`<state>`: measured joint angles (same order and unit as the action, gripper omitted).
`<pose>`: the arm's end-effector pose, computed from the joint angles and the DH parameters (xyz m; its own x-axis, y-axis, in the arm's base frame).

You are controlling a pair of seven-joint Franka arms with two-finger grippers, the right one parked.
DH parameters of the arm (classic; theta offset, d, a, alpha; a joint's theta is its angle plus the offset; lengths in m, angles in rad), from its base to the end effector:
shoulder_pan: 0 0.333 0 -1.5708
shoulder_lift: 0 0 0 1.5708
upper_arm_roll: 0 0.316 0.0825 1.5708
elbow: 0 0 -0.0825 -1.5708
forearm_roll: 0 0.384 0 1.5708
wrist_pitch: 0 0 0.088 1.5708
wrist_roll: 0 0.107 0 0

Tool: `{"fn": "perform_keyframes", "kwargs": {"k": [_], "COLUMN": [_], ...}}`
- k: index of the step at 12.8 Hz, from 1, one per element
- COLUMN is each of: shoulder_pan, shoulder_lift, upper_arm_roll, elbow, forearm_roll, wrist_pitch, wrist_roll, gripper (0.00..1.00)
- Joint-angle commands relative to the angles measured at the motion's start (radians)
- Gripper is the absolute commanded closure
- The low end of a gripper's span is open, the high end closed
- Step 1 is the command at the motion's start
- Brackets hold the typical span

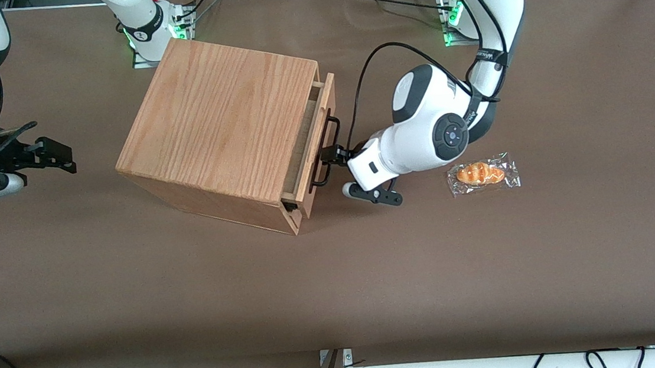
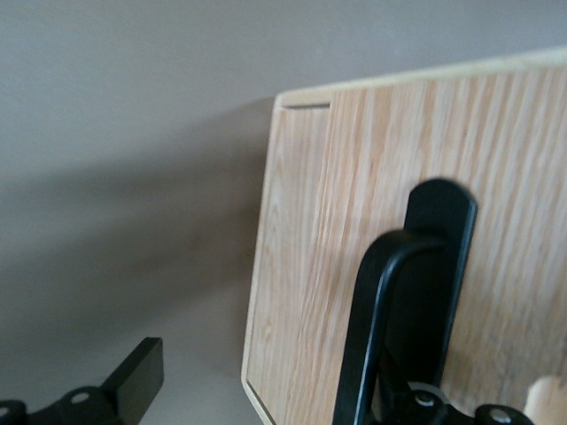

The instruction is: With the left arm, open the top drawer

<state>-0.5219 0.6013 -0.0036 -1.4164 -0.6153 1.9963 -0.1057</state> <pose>0.6048 -0.3909 0.3567 0.9712 -0.1894 -0.1447 -0.0908 -0.8555 0.5097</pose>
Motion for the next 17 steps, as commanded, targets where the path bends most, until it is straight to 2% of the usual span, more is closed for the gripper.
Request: {"fn": "perform_keyframes", "kwargs": {"k": [1, 17], "shoulder_pan": [0.04, 0.141], "shoulder_lift": [0.018, 0.009], "upper_arm_roll": [0.001, 0.001], "elbow": [0.028, 0.03], "forearm_roll": [0.022, 0.025], "wrist_pitch": [-0.007, -0.016], "wrist_roll": [0.017, 0.017], "gripper": [0.0, 0.0]}}
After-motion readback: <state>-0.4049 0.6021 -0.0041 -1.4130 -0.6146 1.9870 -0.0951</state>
